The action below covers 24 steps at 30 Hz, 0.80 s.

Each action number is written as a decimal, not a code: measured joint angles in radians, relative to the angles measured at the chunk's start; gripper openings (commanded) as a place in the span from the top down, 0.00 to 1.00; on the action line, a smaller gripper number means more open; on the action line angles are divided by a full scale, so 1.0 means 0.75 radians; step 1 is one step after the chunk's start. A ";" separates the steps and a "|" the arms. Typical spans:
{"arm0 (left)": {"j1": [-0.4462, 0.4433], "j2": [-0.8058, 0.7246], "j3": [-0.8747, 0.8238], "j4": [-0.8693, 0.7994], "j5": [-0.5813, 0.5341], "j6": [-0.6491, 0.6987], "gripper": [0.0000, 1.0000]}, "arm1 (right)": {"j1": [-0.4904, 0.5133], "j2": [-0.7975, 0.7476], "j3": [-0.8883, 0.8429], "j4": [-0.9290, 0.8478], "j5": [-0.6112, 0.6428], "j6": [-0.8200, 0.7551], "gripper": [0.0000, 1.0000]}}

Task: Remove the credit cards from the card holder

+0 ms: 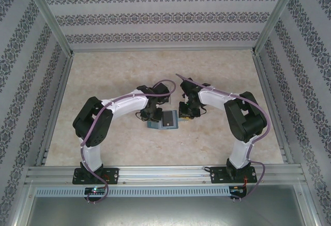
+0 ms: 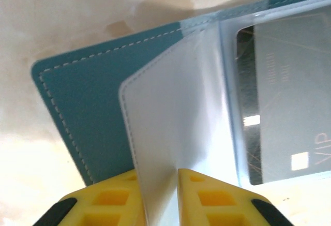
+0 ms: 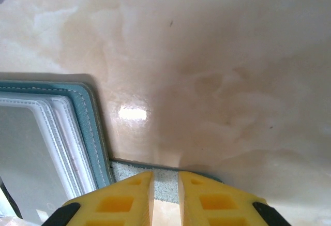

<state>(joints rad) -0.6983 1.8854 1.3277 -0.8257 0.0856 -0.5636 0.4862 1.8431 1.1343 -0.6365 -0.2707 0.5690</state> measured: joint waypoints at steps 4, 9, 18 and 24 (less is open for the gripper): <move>0.000 0.000 -0.015 -0.004 -0.026 0.000 0.74 | 0.000 -0.001 0.000 -0.003 0.003 0.000 0.79; 0.000 0.001 -0.020 -0.028 -0.087 0.010 0.73 | 0.001 -0.001 0.000 -0.005 0.003 0.000 0.79; 0.000 -0.001 -0.020 -0.098 -0.176 0.021 0.72 | 0.001 -0.001 0.000 -0.007 0.003 0.000 0.79; 0.002 -0.038 -0.013 -0.133 -0.191 0.035 0.72 | 0.001 -0.006 0.004 -0.032 0.003 0.000 0.79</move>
<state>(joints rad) -0.6971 1.8568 1.3178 -0.9257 -0.0578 -0.5377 0.4870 1.8385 1.1374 -0.6605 -0.2687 0.5690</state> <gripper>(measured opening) 0.278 0.213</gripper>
